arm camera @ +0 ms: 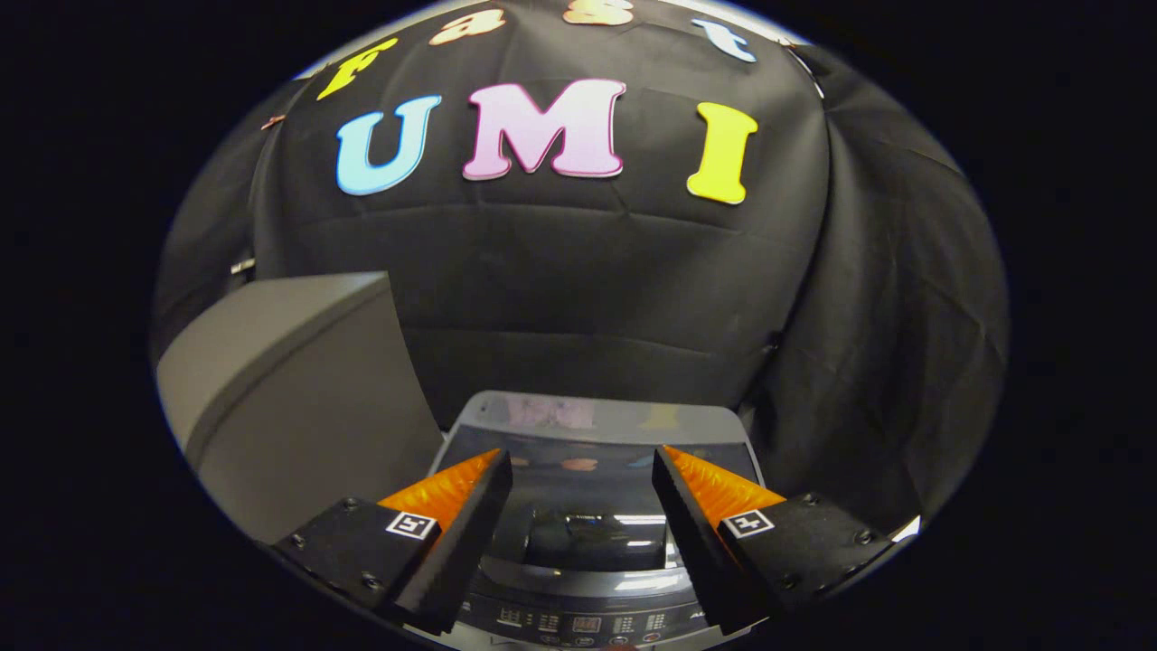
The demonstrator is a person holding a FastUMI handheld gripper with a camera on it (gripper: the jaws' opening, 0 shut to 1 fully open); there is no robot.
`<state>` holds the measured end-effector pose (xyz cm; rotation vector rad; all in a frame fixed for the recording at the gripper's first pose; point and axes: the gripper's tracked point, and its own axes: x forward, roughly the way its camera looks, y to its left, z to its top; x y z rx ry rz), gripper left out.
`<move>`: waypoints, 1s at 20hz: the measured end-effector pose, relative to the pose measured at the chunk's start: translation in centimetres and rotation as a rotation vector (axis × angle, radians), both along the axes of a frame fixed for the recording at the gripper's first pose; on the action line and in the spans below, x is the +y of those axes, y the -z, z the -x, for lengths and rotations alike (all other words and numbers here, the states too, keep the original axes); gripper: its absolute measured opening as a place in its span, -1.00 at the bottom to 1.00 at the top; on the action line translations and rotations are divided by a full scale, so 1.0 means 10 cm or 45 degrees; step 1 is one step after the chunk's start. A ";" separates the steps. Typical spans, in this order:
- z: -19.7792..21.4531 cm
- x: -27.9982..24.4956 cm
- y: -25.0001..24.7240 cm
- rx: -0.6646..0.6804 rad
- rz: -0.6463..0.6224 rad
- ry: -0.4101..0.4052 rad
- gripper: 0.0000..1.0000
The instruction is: Put the clothes into the washing machine and then close the washing machine lid.
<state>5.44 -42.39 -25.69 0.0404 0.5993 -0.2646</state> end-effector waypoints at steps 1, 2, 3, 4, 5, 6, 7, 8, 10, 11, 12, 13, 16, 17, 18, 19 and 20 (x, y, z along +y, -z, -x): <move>-0.05 0.04 -0.14 -0.035 -0.014 0.007 0.97; -0.10 0.07 -0.30 -0.075 -0.027 0.011 0.97; -0.14 0.11 -0.49 -0.122 -0.038 0.011 0.97; -0.19 0.13 -0.66 -0.167 -0.040 0.010 0.97; -0.23 0.19 -0.84 -0.215 -0.044 0.002 0.97; -0.26 0.28 -1.03 -0.271 -0.049 -0.011 0.97; -0.28 0.36 -1.20 -0.315 -0.046 -0.023 0.97; -0.26 0.45 -1.35 -0.352 -0.045 -0.038 0.98; -0.22 0.63 -1.61 -0.420 -0.060 -0.061 0.98; -0.18 0.73 -1.73 -0.453 -0.066 -0.071 0.98; -0.12 0.82 -1.84 -0.479 -0.067 -0.076 0.98; -0.07 0.91 -1.93 -0.502 -0.074 -0.085 0.98; 0.02 1.17 -2.13 -0.558 -0.083 -0.117 0.98; 0.06 1.24 -2.17 -0.571 -0.078 -0.120 0.98; 0.10 1.30 -2.19 -0.581 -0.072 -0.121 0.98; 0.13 1.35 -2.22 -0.591 -0.067 -0.121 0.98; 0.16 1.42 -2.21 -0.593 -0.067 -0.123 0.98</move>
